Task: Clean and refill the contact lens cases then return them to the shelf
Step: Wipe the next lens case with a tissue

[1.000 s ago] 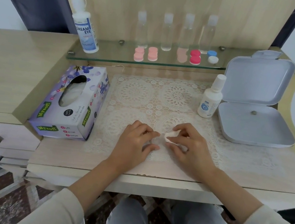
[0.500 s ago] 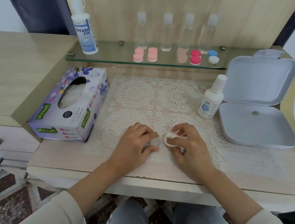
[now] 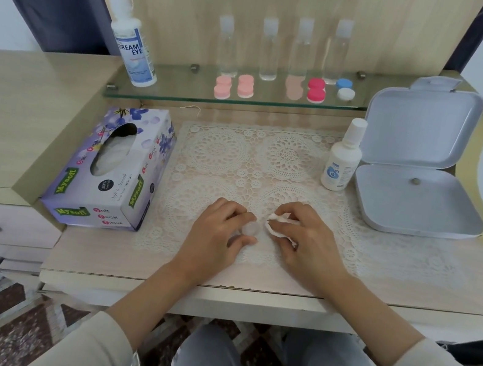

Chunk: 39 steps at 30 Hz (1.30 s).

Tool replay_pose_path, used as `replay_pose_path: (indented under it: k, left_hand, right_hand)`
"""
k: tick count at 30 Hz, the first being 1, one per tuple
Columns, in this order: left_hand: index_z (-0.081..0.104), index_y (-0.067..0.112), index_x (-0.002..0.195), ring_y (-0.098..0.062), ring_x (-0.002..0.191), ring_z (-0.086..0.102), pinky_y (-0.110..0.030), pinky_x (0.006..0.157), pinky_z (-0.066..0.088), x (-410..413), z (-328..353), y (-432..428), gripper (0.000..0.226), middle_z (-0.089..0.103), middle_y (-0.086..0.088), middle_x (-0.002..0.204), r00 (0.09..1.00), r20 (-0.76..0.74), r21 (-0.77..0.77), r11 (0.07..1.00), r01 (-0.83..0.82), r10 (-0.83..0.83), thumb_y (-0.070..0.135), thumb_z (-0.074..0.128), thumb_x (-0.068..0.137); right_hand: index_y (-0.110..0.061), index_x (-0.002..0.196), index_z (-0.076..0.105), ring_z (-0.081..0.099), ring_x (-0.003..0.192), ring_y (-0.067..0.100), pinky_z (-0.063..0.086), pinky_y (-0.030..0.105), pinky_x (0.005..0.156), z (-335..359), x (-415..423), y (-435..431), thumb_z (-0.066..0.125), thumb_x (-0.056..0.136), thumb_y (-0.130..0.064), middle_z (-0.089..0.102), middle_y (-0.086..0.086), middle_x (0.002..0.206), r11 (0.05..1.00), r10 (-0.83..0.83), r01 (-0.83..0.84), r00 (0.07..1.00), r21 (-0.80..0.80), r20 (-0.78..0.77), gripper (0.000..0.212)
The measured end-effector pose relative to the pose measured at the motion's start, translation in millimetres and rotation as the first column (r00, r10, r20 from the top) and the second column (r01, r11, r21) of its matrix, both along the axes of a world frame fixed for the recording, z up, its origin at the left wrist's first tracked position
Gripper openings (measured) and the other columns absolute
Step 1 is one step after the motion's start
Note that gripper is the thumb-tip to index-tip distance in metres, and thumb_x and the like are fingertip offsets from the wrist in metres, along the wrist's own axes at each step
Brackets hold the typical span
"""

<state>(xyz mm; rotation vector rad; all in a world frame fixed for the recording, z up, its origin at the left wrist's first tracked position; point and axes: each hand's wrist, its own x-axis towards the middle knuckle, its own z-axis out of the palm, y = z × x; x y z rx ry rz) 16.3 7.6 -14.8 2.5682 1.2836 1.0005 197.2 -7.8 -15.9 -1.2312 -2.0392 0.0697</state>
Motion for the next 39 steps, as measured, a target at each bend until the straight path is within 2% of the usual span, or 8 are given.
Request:
replay_pose_path:
  k: [4, 8, 12, 16, 27, 33, 36, 39]
  left_hand:
    - [0.067, 0.005, 0.095, -0.01, 0.082, 0.045, -0.018, 0.074, 0.039, 0, 0, 0, 0.033, 0.059, -0.004, 0.084, 1.0, 0.0, 0.001, 1.0, 0.007, -0.007, 0.033, 0.057, 0.079]
    - [0.066, 0.005, 0.095, -0.01, 0.082, 0.045, -0.019, 0.075, 0.04, 1, 0, 0, 0.032, 0.059, -0.004, 0.084, 1.0, 0.008, 0.004, 1.0, 0.009, -0.009, 0.031, 0.057, 0.079]
    - [0.067, 0.004, 0.095, -0.011, 0.082, 0.045, -0.018, 0.075, 0.039, 0, 1, -1, 0.033, 0.059, -0.005, 0.084, 1.0, 0.015, 0.006, 1.0, 0.008, -0.008, 0.031, 0.058, 0.079]
    - [0.067, 0.004, 0.095, -0.011, 0.082, 0.045, -0.017, 0.076, 0.039, 0, 1, -1, 0.033, 0.06, -0.005, 0.084, 1.0, 0.003, 0.001, 1.0, 0.004, -0.004, 0.031, 0.057, 0.079]
    - [0.067, 0.004, 0.094, -0.011, 0.081, 0.045, -0.018, 0.075, 0.039, 1, 2, -2, 0.033, 0.059, -0.004, 0.083, 1.0, -0.005, -0.001, 1.0, -0.008, 0.008, 0.032, 0.057, 0.08]
    - [0.067, 0.006, 0.095, -0.011, 0.081, 0.046, -0.025, 0.074, 0.042, -1, 1, -1, 0.032, 0.059, -0.004, 0.084, 0.999, -0.028, 0.008, 1.0, -0.018, 0.018, 0.033, 0.058, 0.079]
    - [0.067, 0.006, 0.093, -0.012, 0.08, 0.046, -0.026, 0.072, 0.042, -2, 1, -3, 0.032, 0.059, -0.004, 0.082, 0.999, -0.039, 0.003, 0.999, -0.032, 0.033, 0.033, 0.059, 0.078]
    - [0.068, 0.005, 0.093, -0.012, 0.08, 0.046, -0.024, 0.074, 0.042, -2, 2, -3, 0.033, 0.059, -0.004, 0.082, 0.999, -0.021, -0.005, 0.999, -0.05, 0.05, 0.033, 0.058, 0.078]
  right_hand:
    - [-0.012, 0.07, 0.071, 0.06, 0.072, 0.025, 0.05, 0.031, 0.05, 2, 0, 0, 0.062, 0.076, -0.012, 0.064, 0.005, 0.086, 1.0, -0.02, 0.02, 0.999, -0.002, -0.026, 0.01]
    - [-0.01, 0.073, 0.068, 0.061, 0.074, 0.021, 0.049, 0.025, 0.054, 3, 0, -2, 0.054, 0.079, -0.019, 0.064, 0.002, 0.086, 0.999, -0.032, 0.031, 0.999, -0.011, -0.036, 0.018]
    - [-0.01, 0.08, 0.071, 0.061, 0.075, 0.02, 0.044, 0.019, 0.058, 3, -1, -4, 0.068, 0.071, -0.007, 0.064, 0.004, 0.086, 0.998, -0.061, 0.061, 0.998, -0.021, -0.004, 0.01]
    - [-0.013, 0.073, 0.072, 0.06, 0.07, 0.022, 0.046, 0.025, 0.05, 4, -1, -1, 0.063, 0.073, -0.01, 0.064, 0.003, 0.083, 0.999, -0.035, 0.035, 0.999, -0.006, 0.02, 0.009]
    - [-0.013, 0.077, 0.072, 0.06, 0.074, 0.023, 0.044, 0.021, 0.056, 3, 0, -1, 0.048, 0.079, -0.017, 0.067, 0.0, 0.089, 1.0, -0.011, 0.011, 0.997, 0.0, 0.073, 0.023]
    - [-0.01, 0.072, 0.068, 0.06, 0.073, 0.023, 0.046, 0.026, 0.055, 8, -1, -3, 0.044, 0.079, -0.02, 0.067, 0.001, 0.085, 1.0, -0.013, 0.013, 1.0, 0.005, -0.004, 0.027]
    - [-0.008, 0.081, 0.067, 0.059, 0.079, 0.018, 0.045, 0.021, 0.066, 8, 1, -7, 0.055, 0.08, -0.01, 0.066, 0.003, 0.087, 0.999, 0.011, -0.014, 0.995, -0.03, -0.096, 0.012]
    - [-0.007, 0.088, 0.064, 0.061, 0.071, 0.014, 0.045, 0.02, 0.061, 17, 8, -9, 0.062, 0.079, -0.014, 0.067, 0.001, 0.083, 0.995, -0.062, 0.045, 0.98, -0.094, -0.189, 0.011]
